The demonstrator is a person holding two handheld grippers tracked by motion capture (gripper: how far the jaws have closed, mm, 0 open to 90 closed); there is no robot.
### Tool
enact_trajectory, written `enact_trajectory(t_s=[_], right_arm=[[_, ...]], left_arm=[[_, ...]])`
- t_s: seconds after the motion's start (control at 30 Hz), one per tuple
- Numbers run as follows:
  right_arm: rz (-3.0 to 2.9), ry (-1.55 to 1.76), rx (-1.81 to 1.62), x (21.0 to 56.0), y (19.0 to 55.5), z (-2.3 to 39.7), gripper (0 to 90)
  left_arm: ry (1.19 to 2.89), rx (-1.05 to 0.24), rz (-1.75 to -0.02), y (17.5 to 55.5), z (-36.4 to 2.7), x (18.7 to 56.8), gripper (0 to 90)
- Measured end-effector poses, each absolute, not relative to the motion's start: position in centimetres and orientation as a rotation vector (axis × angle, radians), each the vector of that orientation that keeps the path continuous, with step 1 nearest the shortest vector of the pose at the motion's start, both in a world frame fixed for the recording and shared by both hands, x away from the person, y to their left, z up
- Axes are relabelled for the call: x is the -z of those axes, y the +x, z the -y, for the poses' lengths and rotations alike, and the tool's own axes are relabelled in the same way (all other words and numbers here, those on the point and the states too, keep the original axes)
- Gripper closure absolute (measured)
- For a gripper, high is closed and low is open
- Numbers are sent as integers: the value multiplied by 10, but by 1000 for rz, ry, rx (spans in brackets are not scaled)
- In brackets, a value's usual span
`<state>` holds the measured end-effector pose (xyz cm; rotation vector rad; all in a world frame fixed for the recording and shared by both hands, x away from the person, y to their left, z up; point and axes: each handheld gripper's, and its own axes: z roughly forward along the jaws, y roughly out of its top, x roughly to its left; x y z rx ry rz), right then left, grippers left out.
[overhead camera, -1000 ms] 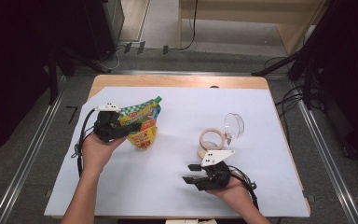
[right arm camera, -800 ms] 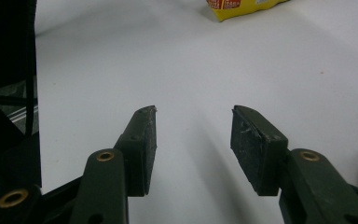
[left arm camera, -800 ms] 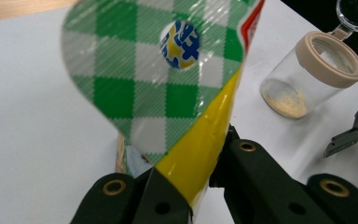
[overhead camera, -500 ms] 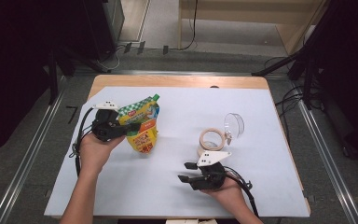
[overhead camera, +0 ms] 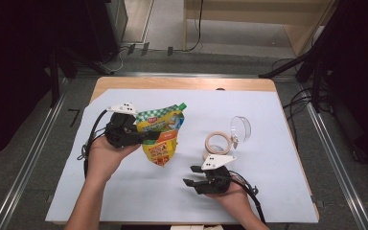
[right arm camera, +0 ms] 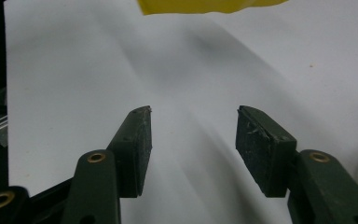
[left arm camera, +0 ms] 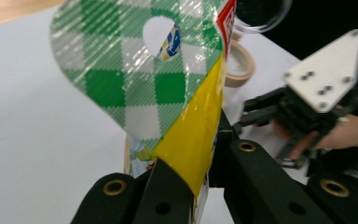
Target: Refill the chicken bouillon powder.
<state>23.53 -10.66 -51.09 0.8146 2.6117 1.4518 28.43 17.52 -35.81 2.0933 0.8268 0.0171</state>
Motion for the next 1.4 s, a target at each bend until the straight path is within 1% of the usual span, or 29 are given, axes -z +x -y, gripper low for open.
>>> enact_trajectory(t_s=[0.17,0.23,0.3,0.33,0.37,0.43,0.53,0.67,0.77,0.87,1.0,1.13,1.2,1.4], right_arm=[[-2588,852,-1428,516,240,104,476],[-2574,886,-1444,517,243,104,496],[-2555,924,-1460,517,245,103,579],[-2545,927,-1464,518,245,103,595],[-2538,928,-1463,517,246,102,640],[-2520,925,-1467,517,246,102,693],[-2488,924,-1471,516,246,100,735],[-2440,916,-1504,514,247,99,733],[-2430,871,-1521,513,246,98,721],[-2425,772,-1493,511,240,95,749],[-2434,683,-1463,509,232,89,744],[-2471,632,-1459,506,224,81,742],[-2494,630,-1461,506,222,79,742],[-2533,630,-1505,504,216,76,751]], left_arm=[[2120,28,-745,274,-159,347,900],[2127,37,-721,271,-155,344,900],[2133,44,-701,267,-151,341,900],[2142,48,-689,266,-149,339,900],[2146,52,-681,264,-148,338,900],[2154,69,-665,262,-144,337,900],[2162,84,-653,259,-141,336,900],[2165,143,-623,256,-134,336,900],[2170,160,-627,256,-131,337,900],[2153,180,-647,258,-132,340,900],[2109,121,-710,261,-135,341,885],[2078,111,-758,264,-131,345,883],[2083,83,-768,264,-127,347,864],[2097,78,-773,266,-116,354,803]])
